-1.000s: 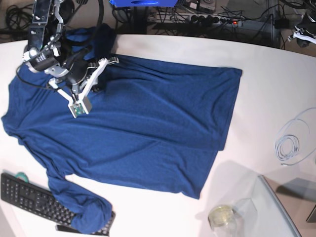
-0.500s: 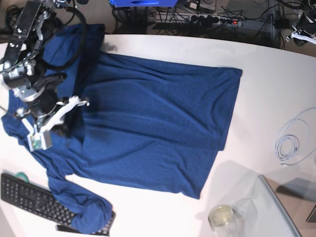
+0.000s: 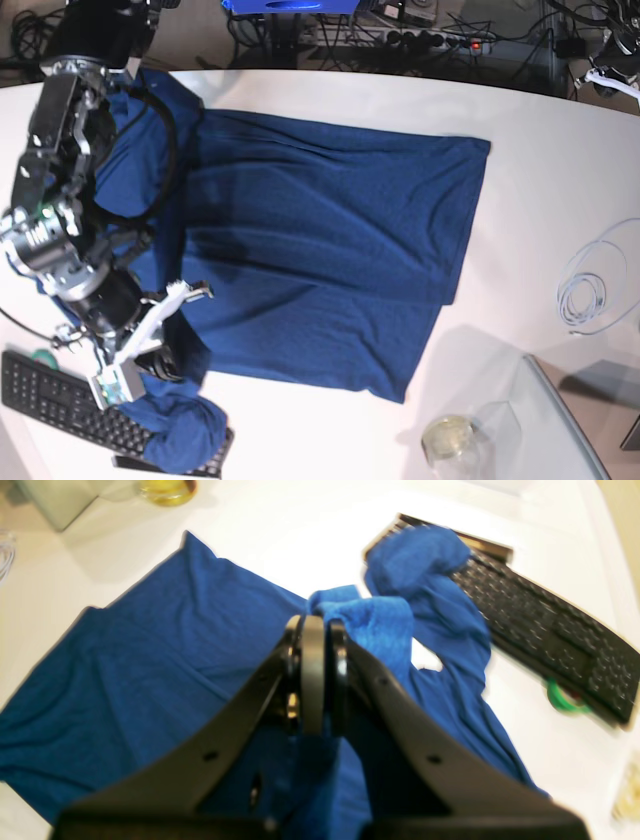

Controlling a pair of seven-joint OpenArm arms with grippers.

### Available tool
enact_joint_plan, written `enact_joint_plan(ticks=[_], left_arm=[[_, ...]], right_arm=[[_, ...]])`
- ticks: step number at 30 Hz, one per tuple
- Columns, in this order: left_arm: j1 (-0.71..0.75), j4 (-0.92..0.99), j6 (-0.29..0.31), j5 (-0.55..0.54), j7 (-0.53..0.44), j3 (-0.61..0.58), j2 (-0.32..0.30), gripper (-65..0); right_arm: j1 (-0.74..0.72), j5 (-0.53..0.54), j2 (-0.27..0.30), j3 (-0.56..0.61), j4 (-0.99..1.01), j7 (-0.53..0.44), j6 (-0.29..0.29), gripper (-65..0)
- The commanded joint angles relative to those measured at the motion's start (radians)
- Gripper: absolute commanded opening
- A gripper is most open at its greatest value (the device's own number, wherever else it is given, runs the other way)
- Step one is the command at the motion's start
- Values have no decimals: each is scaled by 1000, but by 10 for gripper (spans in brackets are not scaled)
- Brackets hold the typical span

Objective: Layout the t-shirt on the table in an organized manner, then fold the t-shirt properly
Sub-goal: 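Sweep the right gripper across the shirt body toward the hem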

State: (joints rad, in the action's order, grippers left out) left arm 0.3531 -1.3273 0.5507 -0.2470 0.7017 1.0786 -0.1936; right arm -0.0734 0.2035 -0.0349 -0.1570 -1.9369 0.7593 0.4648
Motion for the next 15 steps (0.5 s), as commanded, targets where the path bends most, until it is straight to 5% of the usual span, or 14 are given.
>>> enact_joint_plan(ticks=[1,9,15], left_arm=[[5,-16,-1,-8,-14,7,-20,-650],[5,-11,-1,-8,-14,7,-20,-650],[4,-10,-1,-8,-14,7,-20,-650]], right_arm=[[-36,9,3,9,21,-24,1,-645],[-207,9,19,24,347,-8,1,-647],[-306,9,22,170,477,9,1,-648]])
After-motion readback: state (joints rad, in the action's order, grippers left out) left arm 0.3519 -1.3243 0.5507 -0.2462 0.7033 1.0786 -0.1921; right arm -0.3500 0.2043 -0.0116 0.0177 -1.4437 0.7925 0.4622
